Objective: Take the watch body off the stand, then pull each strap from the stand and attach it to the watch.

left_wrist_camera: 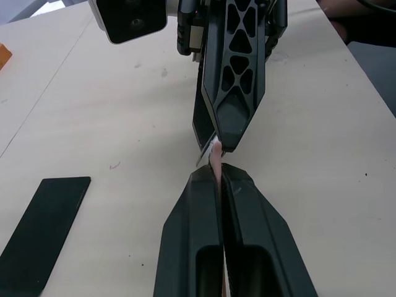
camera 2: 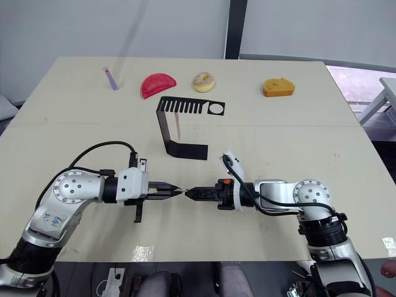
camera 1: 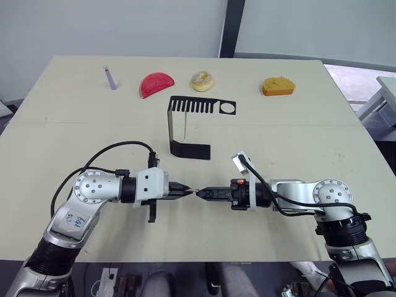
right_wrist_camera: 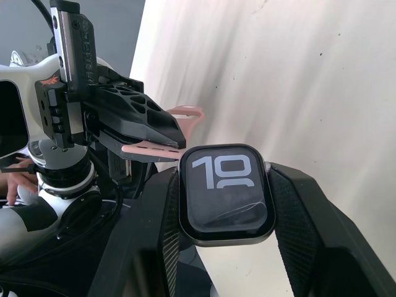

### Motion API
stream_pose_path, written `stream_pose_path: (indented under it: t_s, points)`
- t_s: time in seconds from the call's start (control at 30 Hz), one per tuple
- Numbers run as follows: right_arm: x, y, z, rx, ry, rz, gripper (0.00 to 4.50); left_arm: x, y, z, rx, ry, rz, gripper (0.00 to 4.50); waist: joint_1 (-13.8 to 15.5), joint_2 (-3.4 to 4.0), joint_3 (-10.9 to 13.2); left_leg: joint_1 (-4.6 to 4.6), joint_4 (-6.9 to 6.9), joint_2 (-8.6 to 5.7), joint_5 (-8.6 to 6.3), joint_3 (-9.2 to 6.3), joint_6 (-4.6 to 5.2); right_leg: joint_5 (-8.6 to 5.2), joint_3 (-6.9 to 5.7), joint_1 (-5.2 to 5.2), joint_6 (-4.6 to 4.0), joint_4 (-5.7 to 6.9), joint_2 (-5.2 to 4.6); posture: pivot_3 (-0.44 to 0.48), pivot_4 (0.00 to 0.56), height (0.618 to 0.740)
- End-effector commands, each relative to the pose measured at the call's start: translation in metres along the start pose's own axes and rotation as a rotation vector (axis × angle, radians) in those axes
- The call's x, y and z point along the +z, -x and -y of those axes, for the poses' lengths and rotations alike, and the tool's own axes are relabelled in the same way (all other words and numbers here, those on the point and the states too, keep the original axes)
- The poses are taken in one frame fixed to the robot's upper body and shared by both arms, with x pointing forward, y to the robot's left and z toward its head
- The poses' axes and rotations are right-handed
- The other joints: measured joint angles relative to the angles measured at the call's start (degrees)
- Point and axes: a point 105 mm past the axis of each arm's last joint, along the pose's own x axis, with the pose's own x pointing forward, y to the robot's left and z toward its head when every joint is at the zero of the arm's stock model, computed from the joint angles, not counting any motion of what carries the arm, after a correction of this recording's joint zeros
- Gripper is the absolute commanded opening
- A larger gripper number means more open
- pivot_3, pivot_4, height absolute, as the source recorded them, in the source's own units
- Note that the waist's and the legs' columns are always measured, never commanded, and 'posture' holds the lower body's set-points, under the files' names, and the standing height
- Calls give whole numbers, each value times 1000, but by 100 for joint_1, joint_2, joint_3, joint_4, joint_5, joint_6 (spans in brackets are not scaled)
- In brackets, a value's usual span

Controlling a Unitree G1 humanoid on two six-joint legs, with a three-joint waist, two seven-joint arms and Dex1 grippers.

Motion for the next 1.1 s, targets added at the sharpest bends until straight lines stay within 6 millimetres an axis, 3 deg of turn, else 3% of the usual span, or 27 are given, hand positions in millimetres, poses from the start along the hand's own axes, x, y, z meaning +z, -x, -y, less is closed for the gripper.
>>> stream_pose_path:
  t_s: [0.03, 1.1]
  points:
    - [2, -1, -13, 45, 26, 6, 1603, 6, -3, -1, -7, -38, 14, 0, -1, 0, 0, 0, 0, 0, 0, 0, 0, 0, 0, 0, 0, 0, 0, 0, 150, 740]
    - [-1, -3, -16, 62, 27, -11, 1603, 8, -22, 4, -70, -116, -60, 0, 3, 0, 0, 0, 2, 0, 0, 0, 0, 0, 0, 0, 0, 0, 0, 0, 150, 740]
